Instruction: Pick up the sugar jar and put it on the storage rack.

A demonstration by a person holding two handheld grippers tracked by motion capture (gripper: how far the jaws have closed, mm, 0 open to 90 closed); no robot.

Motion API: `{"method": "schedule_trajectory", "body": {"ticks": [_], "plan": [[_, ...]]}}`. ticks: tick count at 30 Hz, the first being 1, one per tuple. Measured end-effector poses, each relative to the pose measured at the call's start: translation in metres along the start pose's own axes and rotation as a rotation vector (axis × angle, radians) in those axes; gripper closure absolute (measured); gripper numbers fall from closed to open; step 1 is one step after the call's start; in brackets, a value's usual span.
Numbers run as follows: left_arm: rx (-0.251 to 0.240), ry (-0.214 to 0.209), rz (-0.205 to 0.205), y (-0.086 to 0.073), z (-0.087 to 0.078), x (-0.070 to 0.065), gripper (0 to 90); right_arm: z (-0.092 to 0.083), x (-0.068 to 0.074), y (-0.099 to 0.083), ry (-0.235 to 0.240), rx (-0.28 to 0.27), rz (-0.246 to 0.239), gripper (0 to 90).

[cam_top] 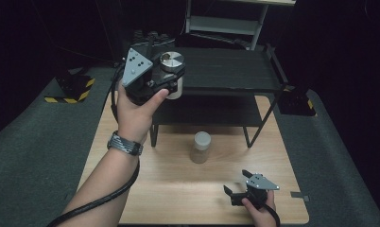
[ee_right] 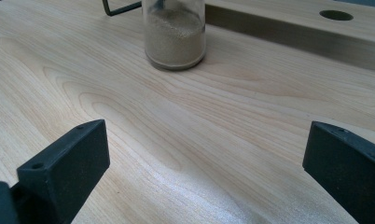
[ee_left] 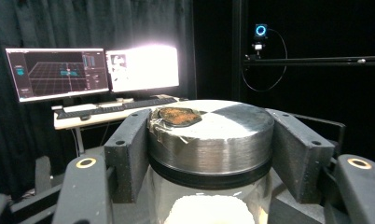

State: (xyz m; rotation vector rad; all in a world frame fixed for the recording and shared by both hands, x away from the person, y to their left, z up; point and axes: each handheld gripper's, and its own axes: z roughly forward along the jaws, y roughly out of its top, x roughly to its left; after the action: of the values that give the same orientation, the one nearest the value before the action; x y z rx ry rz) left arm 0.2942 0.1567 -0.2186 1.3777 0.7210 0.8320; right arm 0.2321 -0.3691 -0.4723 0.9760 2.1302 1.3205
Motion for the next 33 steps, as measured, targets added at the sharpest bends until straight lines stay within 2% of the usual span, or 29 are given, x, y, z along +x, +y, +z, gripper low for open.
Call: {"method": "schedule_trajectory", "body": {"ticks": [9, 17, 25, 33], "plan": [[0.020, 0.031, 0.026, 0.004, 0.021, -0.001, 35.1, 0.000, 0.000, 0.000, 0.003, 0.001, -0.004, 0.6], [0.023, 0.041, -0.022, -0.002, 0.037, 0.005, 35.1, 0.000, -0.002, 0.000, 0.010, -0.002, -0.003, 0.6], [0.032, 0.056, -0.004, -0.003, 0.050, 0.004, 35.2, 0.000, -0.002, -0.001, 0.011, -0.006, 0.000, 0.6], [0.039, 0.059, -0.012, -0.009, 0.060, 0.007, 35.2, -0.001, -0.003, -0.001, 0.015, -0.007, 0.001, 0.6]]}}
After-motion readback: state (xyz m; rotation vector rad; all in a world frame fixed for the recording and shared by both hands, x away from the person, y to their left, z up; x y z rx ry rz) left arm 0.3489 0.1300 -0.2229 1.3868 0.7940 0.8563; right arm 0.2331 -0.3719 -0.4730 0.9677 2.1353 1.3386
